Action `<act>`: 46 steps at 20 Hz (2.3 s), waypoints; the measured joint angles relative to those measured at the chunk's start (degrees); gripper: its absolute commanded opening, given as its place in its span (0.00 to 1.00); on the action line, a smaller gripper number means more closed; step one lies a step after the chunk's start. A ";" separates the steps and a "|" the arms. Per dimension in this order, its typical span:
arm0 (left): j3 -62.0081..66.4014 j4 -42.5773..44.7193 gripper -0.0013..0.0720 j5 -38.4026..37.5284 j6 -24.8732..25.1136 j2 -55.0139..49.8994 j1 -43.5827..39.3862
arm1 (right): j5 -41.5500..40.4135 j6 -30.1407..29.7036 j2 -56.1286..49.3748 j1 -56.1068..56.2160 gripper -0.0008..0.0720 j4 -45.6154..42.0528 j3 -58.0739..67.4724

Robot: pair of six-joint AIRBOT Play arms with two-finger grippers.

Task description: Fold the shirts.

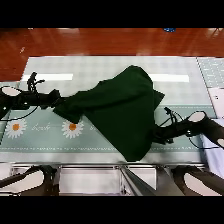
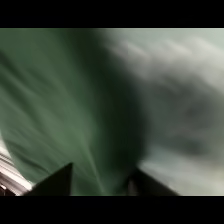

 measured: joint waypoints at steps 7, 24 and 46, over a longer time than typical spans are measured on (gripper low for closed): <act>2.38 0.00 0.05 -1.53 -0.17 3.17 0.09 | 4.98 -2.34 2.64 1.81 0.03 2.45 18.95; 45.88 4.31 0.05 2.51 -2.49 42.73 7.76 | 16.72 4.50 18.88 -9.88 0.03 -10.47 87.82; 9.07 13.81 0.05 6.34 -7.39 27.58 -3.39 | 5.42 -3.02 21.70 -9.35 0.03 1.09 29.49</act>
